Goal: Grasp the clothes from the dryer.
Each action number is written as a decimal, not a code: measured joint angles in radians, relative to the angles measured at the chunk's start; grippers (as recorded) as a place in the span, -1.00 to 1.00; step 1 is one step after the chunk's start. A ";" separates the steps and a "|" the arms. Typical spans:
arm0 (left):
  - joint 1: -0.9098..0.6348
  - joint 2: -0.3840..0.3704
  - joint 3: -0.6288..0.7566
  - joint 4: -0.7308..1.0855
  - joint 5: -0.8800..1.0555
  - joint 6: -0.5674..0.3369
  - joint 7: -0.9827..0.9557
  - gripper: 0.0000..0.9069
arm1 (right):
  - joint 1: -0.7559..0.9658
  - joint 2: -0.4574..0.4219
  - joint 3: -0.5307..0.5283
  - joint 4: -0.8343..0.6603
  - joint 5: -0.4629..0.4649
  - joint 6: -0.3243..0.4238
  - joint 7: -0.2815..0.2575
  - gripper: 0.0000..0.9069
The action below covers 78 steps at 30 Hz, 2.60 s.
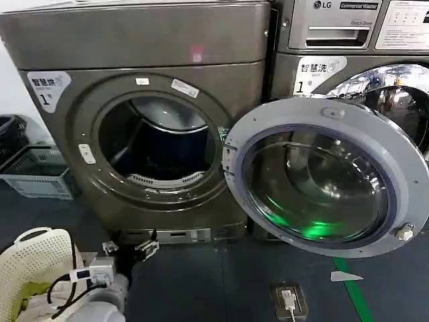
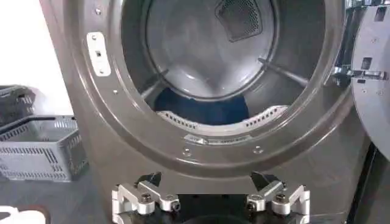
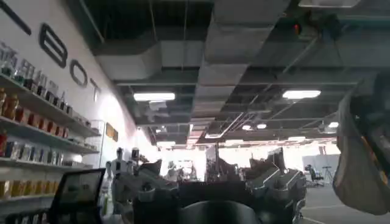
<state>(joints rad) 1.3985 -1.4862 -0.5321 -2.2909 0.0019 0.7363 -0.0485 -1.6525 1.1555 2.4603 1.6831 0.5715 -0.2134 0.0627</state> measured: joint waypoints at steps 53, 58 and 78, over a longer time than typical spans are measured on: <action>-0.011 -0.005 0.004 0.016 0.000 0.000 -0.003 1.00 | 0.003 0.024 -0.019 0.025 0.030 0.035 0.005 1.00; -0.010 -0.007 0.003 0.016 0.000 0.000 -0.003 1.00 | 0.003 0.024 -0.020 0.027 0.030 0.035 0.005 1.00; 0.000 -0.006 0.001 0.010 0.002 0.000 -0.003 1.00 | 0.000 0.025 -0.020 0.023 0.030 0.035 0.005 1.00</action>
<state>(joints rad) 1.3982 -1.4924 -0.5313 -2.2806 0.0036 0.7363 -0.0519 -1.6524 1.1807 2.4399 1.7064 0.6010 -0.1788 0.0681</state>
